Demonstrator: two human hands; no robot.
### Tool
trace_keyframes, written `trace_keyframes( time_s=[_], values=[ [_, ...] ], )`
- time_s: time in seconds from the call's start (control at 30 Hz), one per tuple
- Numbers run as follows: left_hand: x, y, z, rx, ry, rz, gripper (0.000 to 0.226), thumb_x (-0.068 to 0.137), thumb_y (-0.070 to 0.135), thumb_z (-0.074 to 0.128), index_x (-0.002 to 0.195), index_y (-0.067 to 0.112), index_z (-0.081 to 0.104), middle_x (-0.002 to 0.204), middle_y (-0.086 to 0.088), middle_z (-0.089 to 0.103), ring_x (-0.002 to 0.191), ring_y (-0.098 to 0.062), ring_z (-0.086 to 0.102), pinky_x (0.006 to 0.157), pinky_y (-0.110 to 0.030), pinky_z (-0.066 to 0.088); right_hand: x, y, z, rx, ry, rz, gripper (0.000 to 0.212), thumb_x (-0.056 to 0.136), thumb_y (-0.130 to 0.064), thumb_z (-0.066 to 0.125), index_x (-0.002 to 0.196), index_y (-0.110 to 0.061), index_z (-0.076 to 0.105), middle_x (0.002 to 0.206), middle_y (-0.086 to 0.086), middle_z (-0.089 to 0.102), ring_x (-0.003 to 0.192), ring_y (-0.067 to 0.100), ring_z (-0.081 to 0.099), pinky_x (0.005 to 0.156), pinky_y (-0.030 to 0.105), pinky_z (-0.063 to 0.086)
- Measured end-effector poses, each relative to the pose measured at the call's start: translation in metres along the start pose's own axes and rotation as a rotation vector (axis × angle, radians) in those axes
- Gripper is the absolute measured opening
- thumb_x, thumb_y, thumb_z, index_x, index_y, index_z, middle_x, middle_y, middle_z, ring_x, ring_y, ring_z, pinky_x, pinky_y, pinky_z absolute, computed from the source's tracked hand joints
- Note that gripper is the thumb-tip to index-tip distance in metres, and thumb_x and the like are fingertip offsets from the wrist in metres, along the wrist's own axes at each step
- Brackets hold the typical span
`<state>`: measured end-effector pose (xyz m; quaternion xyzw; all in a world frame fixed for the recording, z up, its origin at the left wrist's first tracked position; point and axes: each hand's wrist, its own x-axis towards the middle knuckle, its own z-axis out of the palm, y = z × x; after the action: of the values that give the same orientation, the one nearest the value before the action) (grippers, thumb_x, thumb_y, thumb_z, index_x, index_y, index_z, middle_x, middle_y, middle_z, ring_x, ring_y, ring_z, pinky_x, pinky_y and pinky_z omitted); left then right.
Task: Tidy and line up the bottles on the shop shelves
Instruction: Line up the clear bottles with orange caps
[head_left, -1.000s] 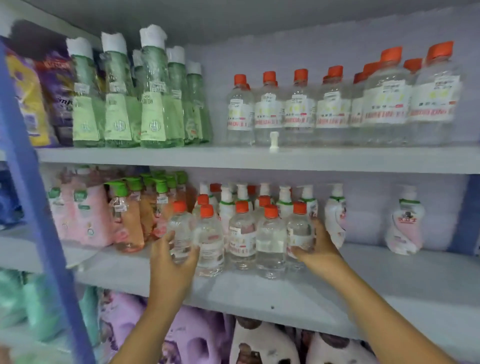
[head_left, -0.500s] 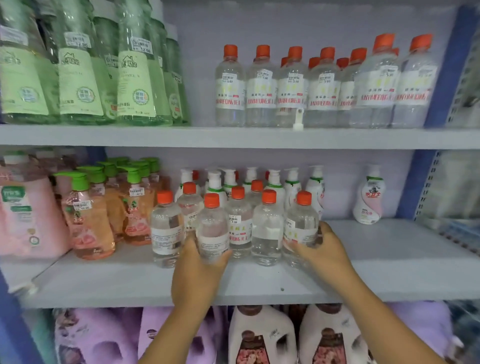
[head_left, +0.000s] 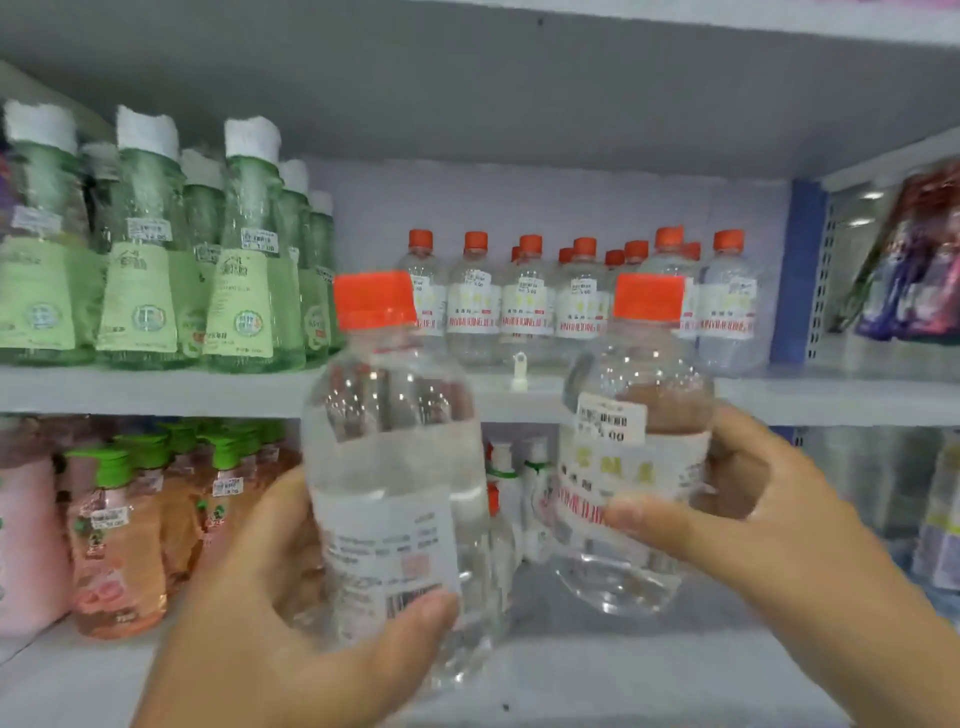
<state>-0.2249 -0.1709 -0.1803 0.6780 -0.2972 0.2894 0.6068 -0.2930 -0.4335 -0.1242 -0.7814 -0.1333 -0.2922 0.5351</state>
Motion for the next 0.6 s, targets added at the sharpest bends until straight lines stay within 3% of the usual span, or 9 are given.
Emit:
trace_keyframes(
  time_s=[0.03, 0.07, 0.13, 0.17, 0.27, 0.33, 0.4, 0.53, 0.6],
  values=[
    [0.018, 0.014, 0.001, 0.001, 0.021, 0.04, 0.081, 0.049, 0.081, 0.083, 0.121, 0.047, 0.066, 0.101, 0.012, 0.079, 0.089, -0.014, 0.078, 0.072, -0.042, 0.063, 0.012, -0.014, -0.01, -0.001, 0.027, -0.048, 0.082, 0.039, -0.067, 0.093, 0.114, -0.047, 0.068, 0.109, -0.014, 0.077, 0.097, 0.007, 0.075, 0.074, 0.017, 0.059],
    [0.037, 0.027, 0.004, 0.017, 0.033, 0.069, 0.075, 0.05, 0.082, 0.081, 0.115, 0.049, 0.066, 0.1, 0.017, 0.079, 0.089, -0.009, 0.077, 0.071, -0.037, 0.061, 0.024, -0.024, -0.018, -0.009, 0.05, -0.089, 0.078, 0.042, -0.065, 0.092, 0.114, -0.046, 0.068, 0.108, -0.015, 0.077, 0.099, 0.005, 0.074, 0.077, 0.021, 0.059],
    [0.073, 0.046, 0.012, 0.102, 0.038, 0.095, 0.063, 0.052, 0.08, 0.078, 0.107, 0.053, 0.064, 0.097, 0.029, 0.075, 0.085, 0.007, 0.073, 0.064, -0.013, 0.056, 0.051, -0.035, -0.032, -0.008, 0.085, -0.119, 0.065, 0.052, -0.057, 0.09, 0.112, -0.042, 0.07, 0.108, -0.016, 0.077, 0.1, 0.005, 0.074, 0.085, 0.03, 0.057],
    [0.091, 0.051, 0.018, 0.136, 0.032, 0.088, 0.059, 0.054, 0.077, 0.077, 0.106, 0.053, 0.064, 0.097, 0.033, 0.073, 0.085, 0.012, 0.071, 0.063, -0.008, 0.053, 0.065, -0.035, -0.039, -0.011, 0.108, -0.113, 0.062, 0.054, -0.055, 0.089, 0.111, -0.038, 0.071, 0.106, -0.016, 0.077, 0.098, 0.005, 0.074, 0.086, 0.031, 0.056],
    [0.135, 0.046, 0.039, 0.265, -0.011, 0.004, 0.055, 0.059, 0.072, 0.08, 0.103, 0.047, 0.061, 0.095, 0.031, 0.072, 0.084, 0.019, 0.065, 0.068, -0.009, 0.046, 0.103, -0.021, -0.049, -0.087, 0.164, -0.063, 0.055, 0.056, -0.049, 0.091, 0.105, -0.033, 0.071, 0.096, -0.021, 0.077, 0.084, -0.004, 0.073, 0.07, 0.016, 0.055],
    [0.159, 0.035, 0.055, 0.383, -0.023, -0.034, 0.055, 0.064, 0.067, 0.082, 0.107, 0.043, 0.059, 0.093, 0.025, 0.071, 0.08, 0.011, 0.066, 0.066, -0.016, 0.049, 0.125, -0.005, -0.052, -0.144, 0.182, -0.021, 0.044, 0.062, -0.043, 0.091, 0.1, -0.032, 0.07, 0.09, -0.023, 0.076, 0.075, -0.008, 0.07, 0.056, 0.007, 0.049],
    [0.179, 0.021, 0.067, 0.472, -0.037, -0.05, 0.052, 0.067, 0.063, 0.084, 0.107, 0.038, 0.06, 0.09, 0.022, 0.069, 0.077, 0.005, 0.065, 0.065, -0.024, 0.052, 0.142, 0.007, -0.054, -0.209, 0.188, 0.024, 0.042, 0.066, -0.045, 0.089, 0.1, -0.033, 0.067, 0.092, -0.018, 0.076, 0.074, -0.006, 0.069, 0.057, 0.012, 0.049],
    [0.213, -0.003, 0.086, 0.47, -0.185, -0.168, 0.044, 0.071, 0.057, 0.086, 0.101, 0.032, 0.066, 0.09, 0.014, 0.074, 0.076, -0.002, 0.07, 0.06, -0.021, 0.052, 0.167, 0.017, -0.056, -0.446, 0.092, 0.024, 0.061, 0.069, -0.058, 0.085, 0.116, -0.042, 0.05, 0.108, -0.021, 0.066, 0.087, -0.005, 0.064, 0.062, 0.018, 0.049],
    [0.226, -0.01, 0.092, 0.44, -0.262, -0.222, 0.044, 0.071, 0.055, 0.087, 0.103, 0.032, 0.067, 0.095, 0.011, 0.076, 0.08, -0.006, 0.072, 0.066, -0.025, 0.058, 0.179, 0.019, -0.055, -0.682, 0.114, -0.029, 0.084, 0.066, -0.065, 0.083, 0.134, -0.042, 0.04, 0.129, -0.015, 0.061, 0.107, 0.003, 0.063, 0.08, 0.028, 0.057]
  ],
)
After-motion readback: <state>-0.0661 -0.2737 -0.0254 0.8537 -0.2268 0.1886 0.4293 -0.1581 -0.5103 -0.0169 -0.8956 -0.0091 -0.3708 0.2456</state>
